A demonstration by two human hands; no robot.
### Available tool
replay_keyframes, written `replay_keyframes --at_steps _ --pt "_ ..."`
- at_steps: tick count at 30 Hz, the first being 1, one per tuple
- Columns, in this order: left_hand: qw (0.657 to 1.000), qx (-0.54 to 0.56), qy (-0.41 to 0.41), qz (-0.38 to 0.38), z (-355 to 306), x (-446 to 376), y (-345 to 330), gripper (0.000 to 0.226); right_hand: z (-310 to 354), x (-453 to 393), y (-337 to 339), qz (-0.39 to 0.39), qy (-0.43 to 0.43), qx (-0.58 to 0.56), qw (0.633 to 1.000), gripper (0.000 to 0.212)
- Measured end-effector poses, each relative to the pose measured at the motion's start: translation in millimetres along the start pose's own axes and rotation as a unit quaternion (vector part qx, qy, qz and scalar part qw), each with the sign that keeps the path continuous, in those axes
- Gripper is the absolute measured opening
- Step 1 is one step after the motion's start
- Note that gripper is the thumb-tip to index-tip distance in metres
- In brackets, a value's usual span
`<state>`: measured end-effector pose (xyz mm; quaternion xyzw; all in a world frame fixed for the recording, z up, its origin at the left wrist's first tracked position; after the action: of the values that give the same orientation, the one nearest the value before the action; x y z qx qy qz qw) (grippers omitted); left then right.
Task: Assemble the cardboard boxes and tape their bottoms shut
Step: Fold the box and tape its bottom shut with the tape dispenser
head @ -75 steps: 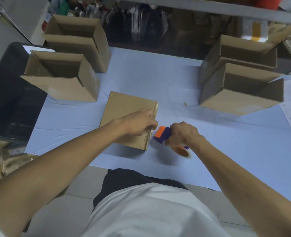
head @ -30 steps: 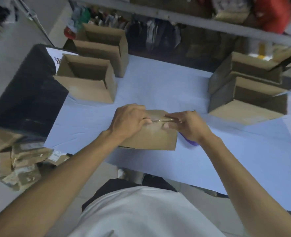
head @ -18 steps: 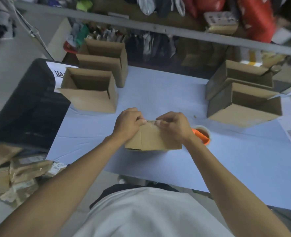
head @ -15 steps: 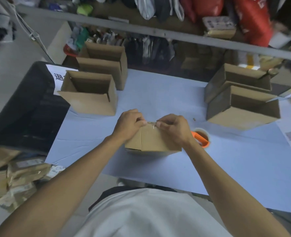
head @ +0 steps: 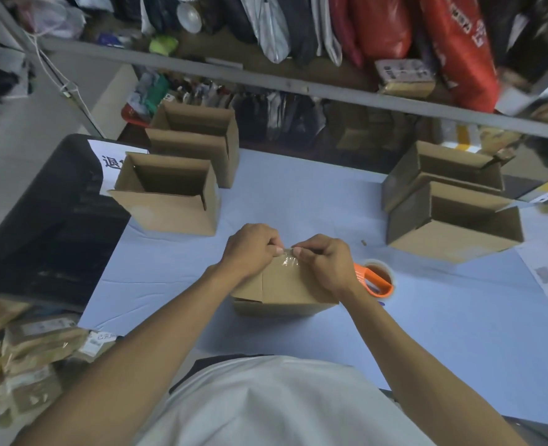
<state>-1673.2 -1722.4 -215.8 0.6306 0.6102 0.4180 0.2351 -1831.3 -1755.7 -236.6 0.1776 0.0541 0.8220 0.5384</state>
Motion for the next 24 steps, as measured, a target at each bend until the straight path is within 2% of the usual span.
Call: replay_keyframes --at_steps 5,7,9,12,15,18,20,22,24 --pt "0.999 0.047 0.020 0.007 9 1 4 0.008 1 -5 -1 0.001 -0.013 0.000 1.000 0.009" --pt "0.997 0.068 0.025 -0.008 13 3 7 0.012 2 -7 -4 0.018 -0.014 0.030 0.999 0.003" --pt "0.995 0.100 0.027 -0.011 15 5 8 0.010 4 -6 -8 0.042 -0.009 0.074 0.996 0.010" --pt "0.996 0.091 -0.010 0.020 7 7 4 0.003 2 -6 -9 0.049 -0.020 0.060 0.997 0.011" --pt "0.997 0.008 -0.057 0.050 -11 9 -5 0.027 3 -6 -7 0.036 -0.017 0.066 0.997 0.007" --pt "0.988 -0.103 -0.102 0.057 -30 20 -24 0.086 5 -4 -4 0.027 -0.001 0.060 0.998 0.012" --pt "0.971 -0.191 -0.140 0.040 -40 30 -39 0.117 4 -2 7 -0.005 -0.008 -0.002 1.000 0.024" --pt "0.956 -0.237 -0.170 0.022 -44 34 -49 0.121 -1 5 18 -0.036 -0.039 -0.056 0.997 0.027" --pt "0.962 -0.221 -0.158 0.021 -40 28 -44 0.115 -17 17 24 -0.055 -0.087 -0.104 0.989 0.023"
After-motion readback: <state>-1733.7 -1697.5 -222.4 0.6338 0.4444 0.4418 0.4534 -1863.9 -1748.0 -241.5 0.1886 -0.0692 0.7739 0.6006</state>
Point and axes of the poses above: each hand's wrist, its own x-axis away from the middle knuckle, its own y-axis out of the back of the hand, z = x × y, the point moved 10 cm from there along -x, towards the middle knuckle, and after that the axes turned 4 degrees about -x, right-handed, at the moved point
